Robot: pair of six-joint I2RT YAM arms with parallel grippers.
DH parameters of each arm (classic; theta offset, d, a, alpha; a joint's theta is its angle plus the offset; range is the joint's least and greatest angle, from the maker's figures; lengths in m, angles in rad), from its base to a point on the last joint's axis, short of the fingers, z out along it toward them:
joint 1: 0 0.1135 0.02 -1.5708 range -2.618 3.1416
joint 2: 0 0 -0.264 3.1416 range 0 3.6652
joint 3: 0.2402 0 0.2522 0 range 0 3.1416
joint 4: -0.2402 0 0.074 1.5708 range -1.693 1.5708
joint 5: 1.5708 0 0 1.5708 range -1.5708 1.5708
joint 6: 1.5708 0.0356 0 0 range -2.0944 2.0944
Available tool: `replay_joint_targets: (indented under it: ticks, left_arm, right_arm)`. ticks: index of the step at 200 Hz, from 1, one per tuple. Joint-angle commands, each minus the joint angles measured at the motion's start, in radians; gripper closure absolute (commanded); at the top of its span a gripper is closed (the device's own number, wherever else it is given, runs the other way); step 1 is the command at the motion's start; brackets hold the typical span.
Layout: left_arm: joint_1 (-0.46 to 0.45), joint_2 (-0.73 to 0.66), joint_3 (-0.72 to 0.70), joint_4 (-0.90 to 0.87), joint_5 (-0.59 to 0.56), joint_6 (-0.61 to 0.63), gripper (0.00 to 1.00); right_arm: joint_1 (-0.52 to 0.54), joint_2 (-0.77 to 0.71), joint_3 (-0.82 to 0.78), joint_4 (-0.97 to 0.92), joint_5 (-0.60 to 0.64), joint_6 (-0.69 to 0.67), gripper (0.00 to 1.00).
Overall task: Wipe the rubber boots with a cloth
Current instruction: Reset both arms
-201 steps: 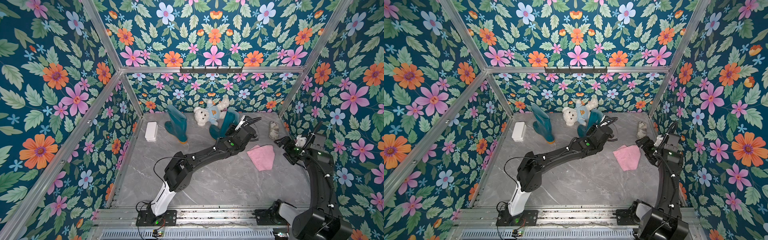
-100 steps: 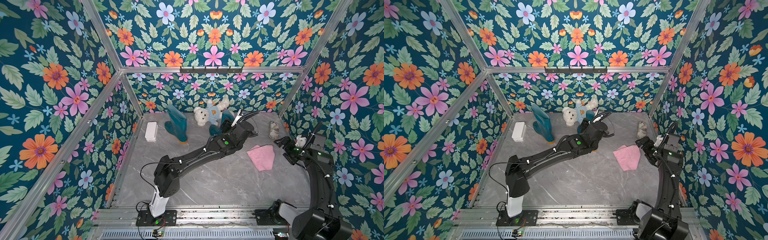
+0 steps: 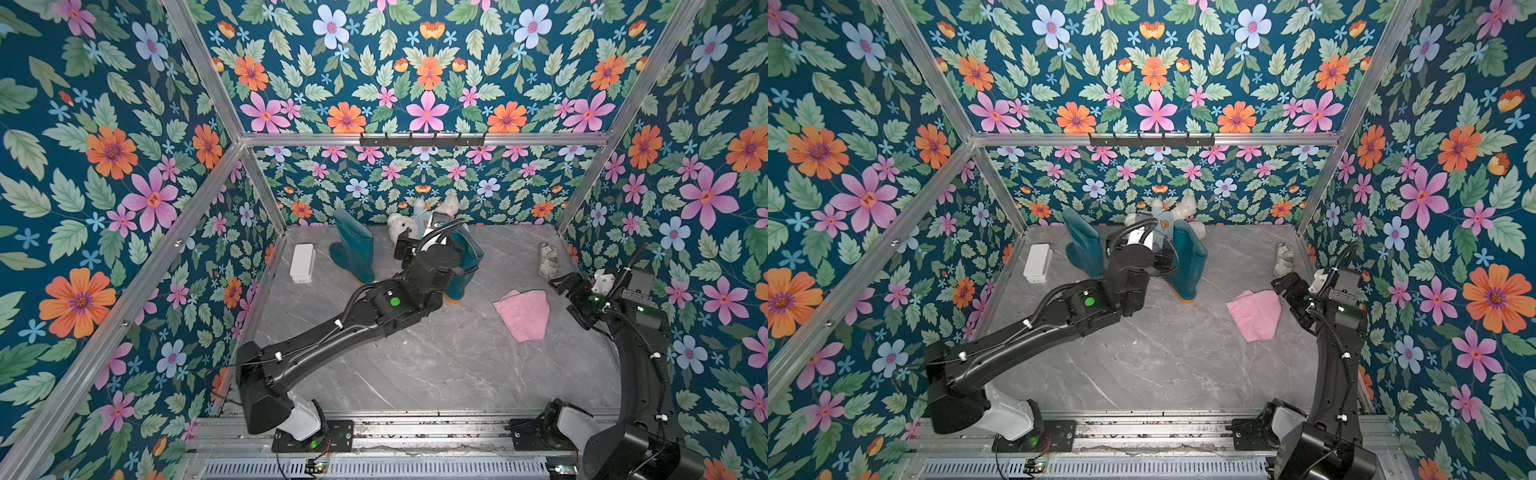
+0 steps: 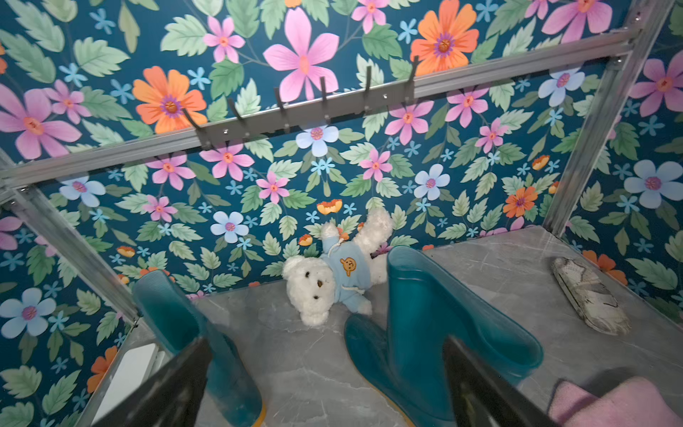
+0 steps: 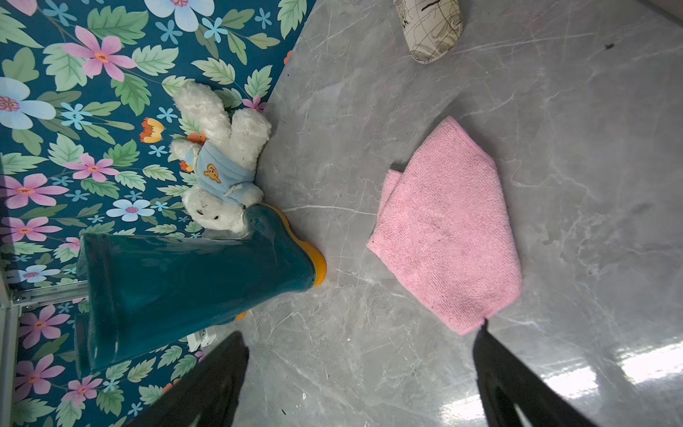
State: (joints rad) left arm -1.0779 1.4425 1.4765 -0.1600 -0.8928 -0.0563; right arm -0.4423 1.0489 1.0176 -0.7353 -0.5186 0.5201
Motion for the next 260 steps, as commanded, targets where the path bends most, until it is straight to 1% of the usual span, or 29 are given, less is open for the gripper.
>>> replay_joint_targets:
  ticks: [1,27,40,60,79,99,113,119,136,153,162,180,193,209,234,260]
  left_arm:
    - [0.039,-0.123,-0.094,-0.034,-0.061,-0.091,0.01]
    - [0.118,-0.330,-0.278,-0.061,-0.071,-0.193,0.01]
    - [0.163,-0.428,-0.366,-0.062,-0.072,-0.234,0.01]
    - [0.219,-0.538,-0.462,-0.088,-0.083,-0.282,0.01]
    - [0.267,-0.576,-0.496,-0.152,-0.084,-0.322,0.01]
    - [0.322,-0.563,-0.504,-0.231,-0.071,-0.369,0.01]
    - [0.380,-0.542,-0.518,-0.254,-0.013,-0.382,0.01]
    - [0.420,-0.527,-0.524,-0.263,0.018,-0.385,0.01]
    - [0.560,-0.470,-0.537,-0.285,0.183,-0.404,0.01]
    - [0.688,-0.418,-0.572,-0.249,0.370,-0.417,0.01]
    - [0.729,-0.398,-0.599,-0.215,0.435,-0.424,0.01]
    - [0.792,-0.361,-0.642,-0.152,0.521,-0.433,0.01]
    - [0.828,-0.330,-0.651,-0.132,0.564,-0.436,0.01]
    - [0.862,-0.294,-0.654,-0.110,0.591,-0.430,0.01]
    - [0.892,-0.256,-0.668,-0.072,0.605,-0.417,0.01]
    - [0.910,-0.247,-0.706,-0.019,0.605,-0.410,0.01]
  right_arm:
    - [0.000,-0.008,-0.011,0.025,-0.013,0.019,0.04]
    - [0.001,-0.008,-0.069,0.097,-0.030,0.045,0.01]
    - [0.007,-0.003,-0.110,0.145,-0.036,0.053,0.01]
    - [0.061,-0.004,-0.161,0.210,0.023,0.036,0.01]
    - [0.141,-0.026,-0.198,0.269,0.129,-0.005,0.01]
    - [0.206,-0.064,-0.235,0.340,0.248,-0.077,0.01]
    - [0.213,-0.078,-0.266,0.392,0.270,-0.128,0.01]
    - [0.215,-0.080,-0.285,0.420,0.286,-0.148,0.01]
    - [0.219,-0.074,-0.339,0.497,0.314,-0.196,0.01]
    - [0.228,-0.050,-0.399,0.598,0.326,-0.217,0.01]
    - [0.239,-0.036,-0.441,0.676,0.349,-0.228,0.01]
    - [0.285,-0.012,-0.523,0.853,0.445,-0.262,0.01]
    - [0.327,0.029,-0.552,0.954,0.505,-0.294,0.01]
    - [0.377,0.083,-0.597,1.097,0.559,-0.344,0.01]
    - [0.401,0.142,-0.708,1.373,0.575,-0.381,0.01]
    - [0.440,0.154,-0.779,1.536,0.634,-0.438,0.01]
